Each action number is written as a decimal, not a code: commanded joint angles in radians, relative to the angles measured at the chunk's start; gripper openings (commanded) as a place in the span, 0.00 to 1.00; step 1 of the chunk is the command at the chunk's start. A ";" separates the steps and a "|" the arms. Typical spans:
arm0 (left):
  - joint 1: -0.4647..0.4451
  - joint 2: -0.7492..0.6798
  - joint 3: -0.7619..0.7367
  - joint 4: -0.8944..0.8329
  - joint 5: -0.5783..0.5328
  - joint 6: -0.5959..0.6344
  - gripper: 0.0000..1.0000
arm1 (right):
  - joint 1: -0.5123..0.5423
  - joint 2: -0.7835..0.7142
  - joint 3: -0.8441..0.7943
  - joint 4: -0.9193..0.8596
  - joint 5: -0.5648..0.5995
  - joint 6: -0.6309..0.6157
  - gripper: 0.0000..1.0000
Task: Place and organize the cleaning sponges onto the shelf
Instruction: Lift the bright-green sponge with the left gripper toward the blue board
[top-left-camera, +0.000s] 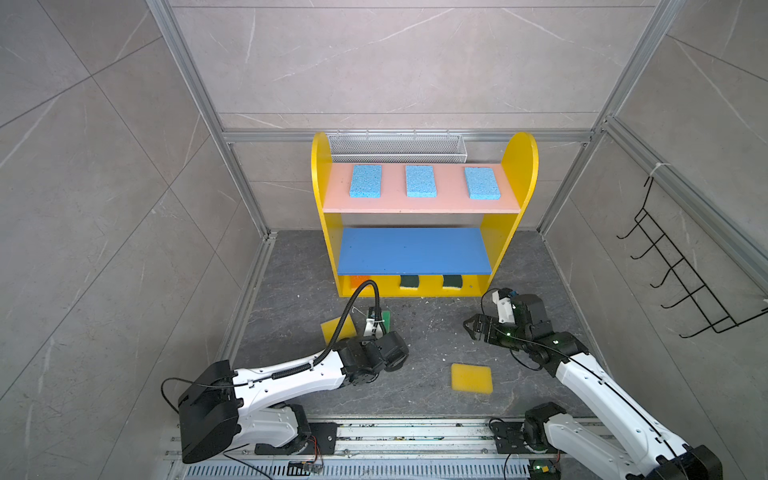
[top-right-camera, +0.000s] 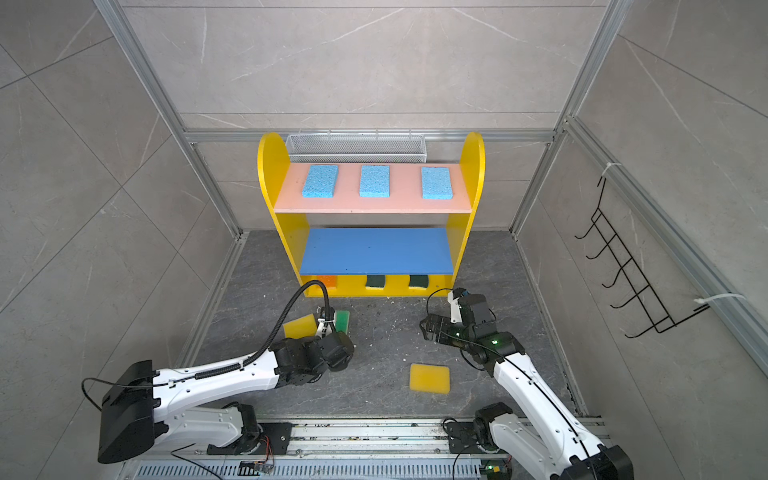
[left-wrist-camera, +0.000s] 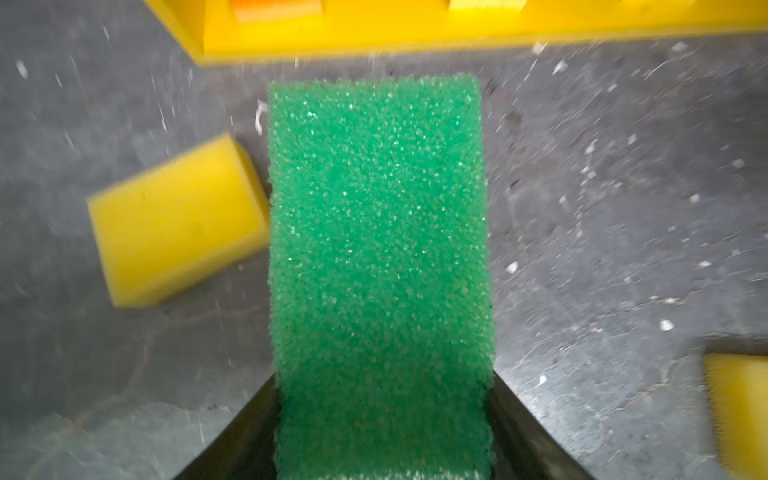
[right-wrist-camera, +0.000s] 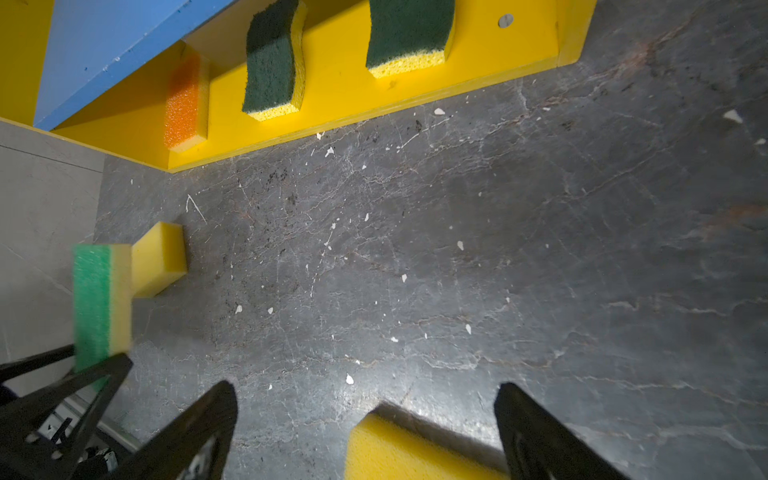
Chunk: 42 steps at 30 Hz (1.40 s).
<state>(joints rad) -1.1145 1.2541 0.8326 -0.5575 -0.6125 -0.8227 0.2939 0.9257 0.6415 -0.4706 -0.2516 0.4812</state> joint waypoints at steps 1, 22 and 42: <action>0.043 -0.035 0.087 -0.017 -0.091 0.180 0.65 | -0.002 -0.005 0.023 0.016 -0.013 -0.016 0.98; 0.422 0.146 0.228 0.369 0.065 0.541 0.61 | -0.002 0.013 -0.008 0.069 -0.110 0.000 0.97; 0.575 0.358 0.343 0.581 0.101 0.627 0.60 | -0.003 -0.013 0.027 0.023 -0.123 -0.029 0.97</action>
<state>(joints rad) -0.5453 1.5948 1.1198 -0.0418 -0.5186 -0.2401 0.2939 0.9310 0.6415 -0.4229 -0.3637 0.4740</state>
